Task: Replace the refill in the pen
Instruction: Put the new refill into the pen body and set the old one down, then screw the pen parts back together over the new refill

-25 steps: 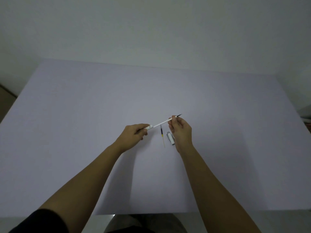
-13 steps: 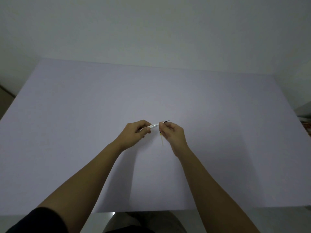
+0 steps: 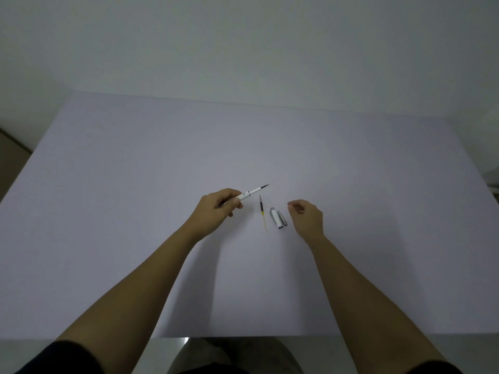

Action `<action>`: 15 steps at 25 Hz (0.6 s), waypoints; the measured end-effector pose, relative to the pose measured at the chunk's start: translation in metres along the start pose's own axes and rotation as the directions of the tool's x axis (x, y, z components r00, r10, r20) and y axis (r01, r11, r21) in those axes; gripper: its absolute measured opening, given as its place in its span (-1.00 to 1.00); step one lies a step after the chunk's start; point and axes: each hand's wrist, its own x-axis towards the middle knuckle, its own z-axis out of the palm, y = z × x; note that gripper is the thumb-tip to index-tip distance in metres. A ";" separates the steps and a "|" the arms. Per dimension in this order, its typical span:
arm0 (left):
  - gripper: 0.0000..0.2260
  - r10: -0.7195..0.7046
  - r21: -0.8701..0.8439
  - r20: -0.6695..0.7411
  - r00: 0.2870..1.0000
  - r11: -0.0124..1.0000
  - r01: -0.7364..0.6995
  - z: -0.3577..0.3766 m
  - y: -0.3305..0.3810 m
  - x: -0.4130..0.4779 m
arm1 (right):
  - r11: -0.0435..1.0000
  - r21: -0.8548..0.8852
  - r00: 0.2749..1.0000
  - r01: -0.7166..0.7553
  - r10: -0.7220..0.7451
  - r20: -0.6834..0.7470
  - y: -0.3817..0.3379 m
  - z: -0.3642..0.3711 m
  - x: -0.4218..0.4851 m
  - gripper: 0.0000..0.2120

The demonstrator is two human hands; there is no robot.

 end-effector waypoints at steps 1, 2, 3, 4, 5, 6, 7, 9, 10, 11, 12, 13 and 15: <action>-0.85 0.000 -0.009 -0.007 1.000 1.000 -0.001 -0.001 0.000 0.000 | 0.999 -0.052 1.000 0.009 -0.007 0.027 0.006 0.000 0.004 -0.83; -0.85 -0.001 -0.016 -0.013 1.000 1.000 0.000 -0.002 0.000 -0.001 | 0.995 -0.096 0.998 0.016 -0.011 0.057 0.010 0.000 0.007 -0.83; -0.85 -0.003 -0.018 -0.020 1.000 1.000 0.002 -0.004 0.000 -0.001 | 0.991 -0.133 0.996 0.023 -0.011 0.086 0.011 0.002 0.010 -0.82; -0.85 -0.004 -0.018 -0.025 1.000 1.000 0.004 -0.005 -0.001 -0.001 | 0.987 -0.160 0.994 0.027 -0.009 0.113 0.013 0.005 0.014 -0.81; -0.85 -0.007 -0.017 -0.029 1.000 1.000 0.006 -0.007 -0.002 -0.002 | 0.984 -0.177 0.991 0.026 -0.002 0.136 0.013 0.008 0.017 -0.80; -0.85 -0.010 -0.016 -0.033 0.999 1.000 0.009 -0.008 -0.002 -0.002 | 0.982 -0.185 0.987 0.025 0.005 0.158 0.013 0.010 0.019 -0.79; -0.85 -0.012 -0.014 -0.037 0.999 1.000 0.012 -0.009 -0.004 -0.002 | 0.981 -0.193 0.984 0.029 0.006 0.176 0.012 0.013 0.021 -0.78; -0.85 -0.017 -0.010 -0.043 0.999 1.000 0.017 -0.011 -0.006 -0.003 | 0.971 -0.230 0.982 0.072 -0.028 0.189 0.014 0.016 0.025 -0.79; -0.85 -0.020 -0.010 -0.044 0.999 1.000 0.020 -0.011 -0.007 -0.003 | 0.962 -0.254 0.981 0.096 -0.049 0.185 0.015 0.017 0.026 -0.80; -0.85 -0.023 -0.010 -0.044 0.999 1.000 0.023 -0.012 -0.008 -0.002 | 0.953 -0.281 0.982 0.112 -0.062 0.180 0.015 0.017 0.028 -0.80; -0.85 -0.024 -0.008 -0.041 0.999 1.000 0.024 -0.012 -0.009 -0.002 | 0.943 -0.311 0.983 0.117 -0.064 0.175 0.015 0.016 0.029 -0.80; -0.85 -0.024 -0.005 -0.037 0.999 1.000 0.024 -0.012 -0.009 -0.001 | 0.933 -0.342 0.984 0.114 -0.059 0.166 0.015 0.015 0.030 -0.80; -0.85 -0.022 0.004 -0.027 0.999 1.000 0.023 -0.011 -0.009 0.001 | 0.928 -0.363 0.992 0.082 -0.041 0.122 0.014 0.013 0.031 -0.79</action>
